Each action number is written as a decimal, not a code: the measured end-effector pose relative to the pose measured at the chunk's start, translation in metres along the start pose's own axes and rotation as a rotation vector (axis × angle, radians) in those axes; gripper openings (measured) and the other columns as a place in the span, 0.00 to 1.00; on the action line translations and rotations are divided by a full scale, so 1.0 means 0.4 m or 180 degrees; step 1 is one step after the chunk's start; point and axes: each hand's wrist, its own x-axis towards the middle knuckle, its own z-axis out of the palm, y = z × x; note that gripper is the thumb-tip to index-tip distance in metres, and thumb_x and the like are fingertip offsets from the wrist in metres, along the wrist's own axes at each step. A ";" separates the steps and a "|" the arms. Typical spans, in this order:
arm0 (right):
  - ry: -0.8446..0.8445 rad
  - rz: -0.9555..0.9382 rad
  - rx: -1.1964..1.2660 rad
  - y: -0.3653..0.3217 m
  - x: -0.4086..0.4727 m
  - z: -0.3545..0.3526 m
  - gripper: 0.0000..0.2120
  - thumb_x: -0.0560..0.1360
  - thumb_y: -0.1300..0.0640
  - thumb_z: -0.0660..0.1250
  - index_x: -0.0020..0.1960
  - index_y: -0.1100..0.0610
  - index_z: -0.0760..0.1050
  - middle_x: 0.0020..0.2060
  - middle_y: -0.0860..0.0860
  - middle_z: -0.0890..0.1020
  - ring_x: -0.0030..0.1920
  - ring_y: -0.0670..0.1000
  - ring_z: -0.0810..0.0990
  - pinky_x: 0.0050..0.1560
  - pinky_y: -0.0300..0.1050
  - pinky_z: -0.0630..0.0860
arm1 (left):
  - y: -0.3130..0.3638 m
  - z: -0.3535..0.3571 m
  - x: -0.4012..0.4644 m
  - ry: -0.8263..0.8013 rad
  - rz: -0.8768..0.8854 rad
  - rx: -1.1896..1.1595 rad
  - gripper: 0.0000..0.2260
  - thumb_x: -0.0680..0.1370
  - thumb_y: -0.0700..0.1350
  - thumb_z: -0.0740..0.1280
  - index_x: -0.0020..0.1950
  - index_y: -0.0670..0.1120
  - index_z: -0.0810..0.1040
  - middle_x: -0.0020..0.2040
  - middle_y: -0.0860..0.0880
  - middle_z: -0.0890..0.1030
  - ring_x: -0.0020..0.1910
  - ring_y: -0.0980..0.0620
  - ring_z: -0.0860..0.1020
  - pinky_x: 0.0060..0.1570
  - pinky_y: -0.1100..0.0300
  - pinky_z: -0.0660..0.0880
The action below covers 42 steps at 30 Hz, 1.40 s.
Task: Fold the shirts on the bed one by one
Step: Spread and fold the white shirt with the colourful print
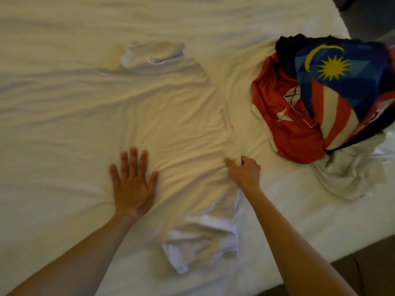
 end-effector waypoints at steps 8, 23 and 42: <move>-0.0197 0.0278 0.0333 0.094 -0.165 -0.008 0.27 0.73 0.29 0.61 0.41 0.55 0.75 0.35 0.48 0.79 0.38 0.45 0.74 0.36 0.43 0.65 | -0.031 0.060 -0.213 0.0157 0.0471 0.0047 0.31 0.80 0.60 0.51 0.81 0.48 0.58 0.81 0.42 0.54 0.80 0.41 0.52 0.75 0.34 0.47; -0.0689 0.0185 0.0212 0.329 -0.481 -0.008 0.16 0.75 0.40 0.69 0.41 0.51 0.71 0.32 0.47 0.77 0.32 0.48 0.75 0.31 0.45 0.70 | -0.043 0.100 -0.390 0.0010 0.0752 0.0097 0.33 0.79 0.67 0.49 0.82 0.54 0.52 0.82 0.45 0.48 0.80 0.41 0.49 0.74 0.31 0.44; -0.0954 -0.3177 -0.1858 0.242 -0.611 0.177 0.26 0.66 0.51 0.70 0.64 0.52 0.75 0.66 0.54 0.74 0.64 0.60 0.73 0.61 0.61 0.71 | -0.182 0.007 -0.471 0.0115 0.0466 0.0172 0.29 0.76 0.40 0.57 0.78 0.46 0.65 0.80 0.43 0.60 0.78 0.41 0.59 0.73 0.36 0.57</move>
